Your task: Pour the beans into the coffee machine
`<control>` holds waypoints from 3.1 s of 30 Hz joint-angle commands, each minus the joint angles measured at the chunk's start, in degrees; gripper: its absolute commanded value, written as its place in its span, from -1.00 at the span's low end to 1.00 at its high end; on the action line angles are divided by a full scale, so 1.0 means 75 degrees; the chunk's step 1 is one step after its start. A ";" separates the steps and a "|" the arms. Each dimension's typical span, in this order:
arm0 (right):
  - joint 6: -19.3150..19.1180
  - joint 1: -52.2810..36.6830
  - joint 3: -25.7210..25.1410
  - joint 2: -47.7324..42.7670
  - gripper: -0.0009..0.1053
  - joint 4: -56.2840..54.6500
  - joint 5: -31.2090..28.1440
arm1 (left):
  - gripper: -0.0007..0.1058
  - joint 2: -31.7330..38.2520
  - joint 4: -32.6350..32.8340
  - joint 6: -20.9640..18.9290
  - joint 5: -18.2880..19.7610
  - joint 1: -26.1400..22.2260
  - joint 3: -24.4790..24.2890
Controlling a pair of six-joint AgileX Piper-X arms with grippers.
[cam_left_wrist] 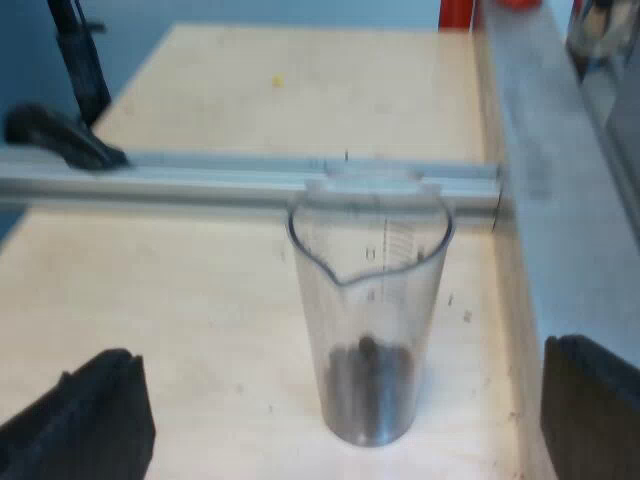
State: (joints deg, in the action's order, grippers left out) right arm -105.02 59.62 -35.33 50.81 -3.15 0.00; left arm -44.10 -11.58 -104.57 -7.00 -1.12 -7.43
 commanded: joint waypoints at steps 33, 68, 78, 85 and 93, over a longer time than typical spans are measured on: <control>-0.0019 0.0010 -0.0027 -0.0006 0.48 0.0117 -0.0201 | 0.52 -0.3779 -0.2325 0.0609 0.1436 -0.1070 -0.1206; -0.0019 0.0010 -0.0027 -0.0006 0.48 0.0165 -0.0201 | 0.52 -0.5064 -0.3027 0.0609 0.2275 -0.1070 -0.1677; -0.0019 0.0010 -0.0027 -0.0006 0.48 0.0165 -0.0201 | -0.19 -0.5141 -0.2293 0.0609 0.2344 -0.1070 -0.1967; -0.0019 0.0010 -0.0027 -0.0006 0.48 0.0165 -0.0201 | -0.98 -0.4333 -0.2040 0.0609 0.3256 -0.1070 -0.1967; -0.0019 0.0010 -0.0055 -0.0006 0.48 0.0507 -0.0201 | -0.98 -0.1892 -0.0432 0.0552 0.3302 -0.1070 -0.2190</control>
State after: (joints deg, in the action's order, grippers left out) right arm -105.02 59.62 -35.33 50.81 -0.50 -1.48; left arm -58.86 -15.49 -99.82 17.35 -9.22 -23.32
